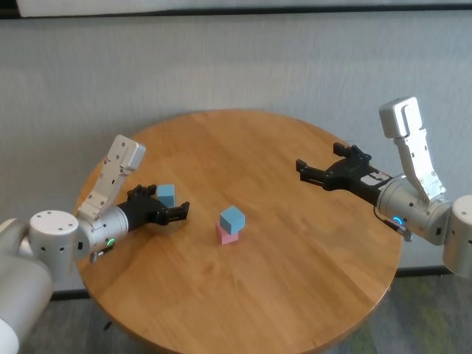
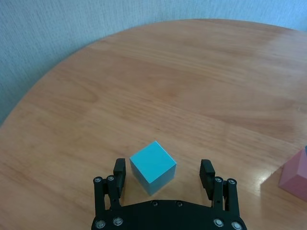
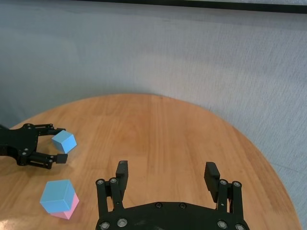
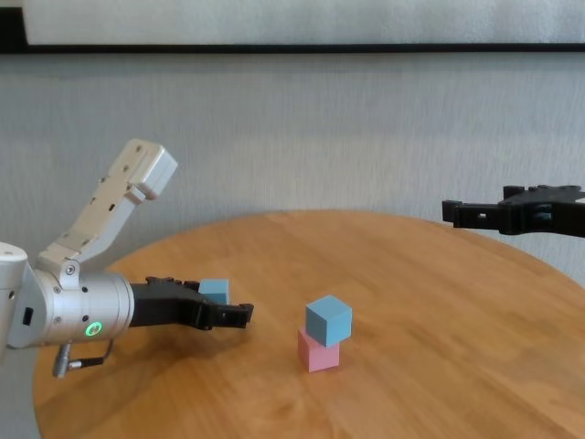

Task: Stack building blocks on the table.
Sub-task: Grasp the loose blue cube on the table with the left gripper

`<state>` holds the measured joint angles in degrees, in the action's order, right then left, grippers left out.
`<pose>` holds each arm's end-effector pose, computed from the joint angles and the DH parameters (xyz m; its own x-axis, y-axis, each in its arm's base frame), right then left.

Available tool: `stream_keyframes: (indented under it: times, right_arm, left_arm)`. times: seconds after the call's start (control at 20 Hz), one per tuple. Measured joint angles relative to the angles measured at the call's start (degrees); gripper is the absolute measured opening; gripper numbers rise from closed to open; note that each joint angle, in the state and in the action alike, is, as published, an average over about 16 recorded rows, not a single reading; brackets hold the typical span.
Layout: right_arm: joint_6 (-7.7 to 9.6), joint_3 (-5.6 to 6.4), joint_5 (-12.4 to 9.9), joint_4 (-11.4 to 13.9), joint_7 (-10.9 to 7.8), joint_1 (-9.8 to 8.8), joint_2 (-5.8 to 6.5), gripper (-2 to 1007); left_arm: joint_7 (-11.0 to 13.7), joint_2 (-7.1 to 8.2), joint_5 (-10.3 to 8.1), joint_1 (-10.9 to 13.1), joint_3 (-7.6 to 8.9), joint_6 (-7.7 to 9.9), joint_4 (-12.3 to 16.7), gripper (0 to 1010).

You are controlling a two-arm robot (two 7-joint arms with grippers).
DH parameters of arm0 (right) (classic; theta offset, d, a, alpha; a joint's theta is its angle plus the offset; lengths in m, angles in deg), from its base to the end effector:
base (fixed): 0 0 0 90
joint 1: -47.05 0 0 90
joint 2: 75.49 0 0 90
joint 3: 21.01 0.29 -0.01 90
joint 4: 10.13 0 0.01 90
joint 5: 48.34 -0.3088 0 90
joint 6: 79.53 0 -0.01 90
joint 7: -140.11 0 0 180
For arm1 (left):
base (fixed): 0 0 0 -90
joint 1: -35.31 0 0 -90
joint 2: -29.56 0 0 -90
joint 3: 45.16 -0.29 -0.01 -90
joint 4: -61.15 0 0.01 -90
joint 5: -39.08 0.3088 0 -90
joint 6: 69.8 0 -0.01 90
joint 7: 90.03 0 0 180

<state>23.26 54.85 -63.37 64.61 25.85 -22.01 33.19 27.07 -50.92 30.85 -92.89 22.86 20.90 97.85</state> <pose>0.4237 -0.0503 -0.2554 0.5232 -0.8514 0.0357 0.8345 0.5035 -0.2238 0.4840 0.0202 -0.3266 0.5737 0.8174 0.0521 -0.7668 0.5136 0.3851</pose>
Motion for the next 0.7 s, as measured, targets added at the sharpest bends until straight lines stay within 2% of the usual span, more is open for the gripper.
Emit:
stream_keyframes:
  times: [0.4,0.7]
  right_arm:
    - [0.00,0.00,0.00,0.00,0.00,0.00,0.00,1005]
    - [0.00,0.00,0.00,0.00,0.00,0.00,0.00,1005]
  left_arm:
    - [-0.14,-0.36,0.70,-0.74,0.08,-0.83,-1.57,972]
    - [-0.23,-0.56,1.48,-1.25,-0.02,-1.30,-2.53,884]
